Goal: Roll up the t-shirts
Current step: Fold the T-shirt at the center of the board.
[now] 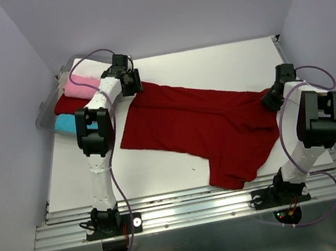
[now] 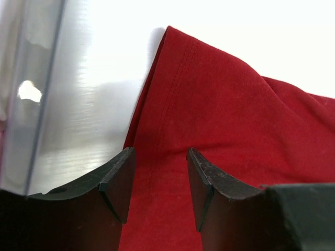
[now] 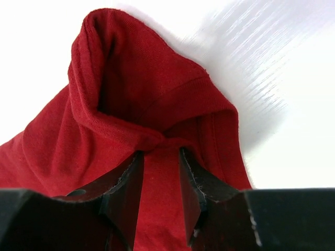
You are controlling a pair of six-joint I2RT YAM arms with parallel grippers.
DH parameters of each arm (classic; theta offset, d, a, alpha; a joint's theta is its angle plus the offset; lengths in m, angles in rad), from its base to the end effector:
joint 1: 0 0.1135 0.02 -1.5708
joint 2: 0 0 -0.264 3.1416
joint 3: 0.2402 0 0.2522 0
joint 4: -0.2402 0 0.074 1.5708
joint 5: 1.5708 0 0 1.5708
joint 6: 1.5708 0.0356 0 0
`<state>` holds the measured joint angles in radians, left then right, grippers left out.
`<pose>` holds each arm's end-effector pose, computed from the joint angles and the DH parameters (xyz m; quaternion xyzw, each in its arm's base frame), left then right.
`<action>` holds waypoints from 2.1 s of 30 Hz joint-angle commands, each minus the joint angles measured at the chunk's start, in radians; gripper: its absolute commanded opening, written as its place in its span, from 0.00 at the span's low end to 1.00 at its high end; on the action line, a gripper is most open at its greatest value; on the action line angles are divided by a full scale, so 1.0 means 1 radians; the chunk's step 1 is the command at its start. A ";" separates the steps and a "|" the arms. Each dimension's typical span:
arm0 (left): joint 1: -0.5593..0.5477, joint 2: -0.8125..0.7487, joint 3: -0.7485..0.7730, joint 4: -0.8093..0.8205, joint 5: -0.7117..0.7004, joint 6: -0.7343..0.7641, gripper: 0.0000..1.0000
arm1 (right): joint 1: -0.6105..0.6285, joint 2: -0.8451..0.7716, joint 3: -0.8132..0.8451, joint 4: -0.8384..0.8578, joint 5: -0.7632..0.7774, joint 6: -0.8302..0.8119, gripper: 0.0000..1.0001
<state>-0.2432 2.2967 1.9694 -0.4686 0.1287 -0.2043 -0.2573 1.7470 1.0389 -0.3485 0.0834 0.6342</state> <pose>0.5065 -0.1304 0.2109 0.0423 0.9233 -0.1417 0.3544 0.3331 -0.0907 0.1643 0.4262 0.8673 0.0080 0.2571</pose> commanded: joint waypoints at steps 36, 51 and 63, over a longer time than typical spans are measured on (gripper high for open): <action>-0.039 -0.045 -0.041 0.001 -0.107 -0.152 0.39 | -0.036 -0.452 -0.171 -0.179 -0.122 -0.087 0.63; -0.038 -0.132 -0.049 -0.021 -0.153 -0.127 0.00 | -0.036 -0.486 -0.160 -0.244 -0.088 -0.083 0.67; -0.013 -0.198 -0.112 -0.005 -0.035 -0.118 0.00 | -0.045 -0.515 -0.195 -0.280 -0.120 -0.085 0.68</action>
<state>-0.2665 2.2089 1.8809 -0.4816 0.0628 -0.3386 -0.2893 1.2701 0.8619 -0.6033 -0.0265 0.5613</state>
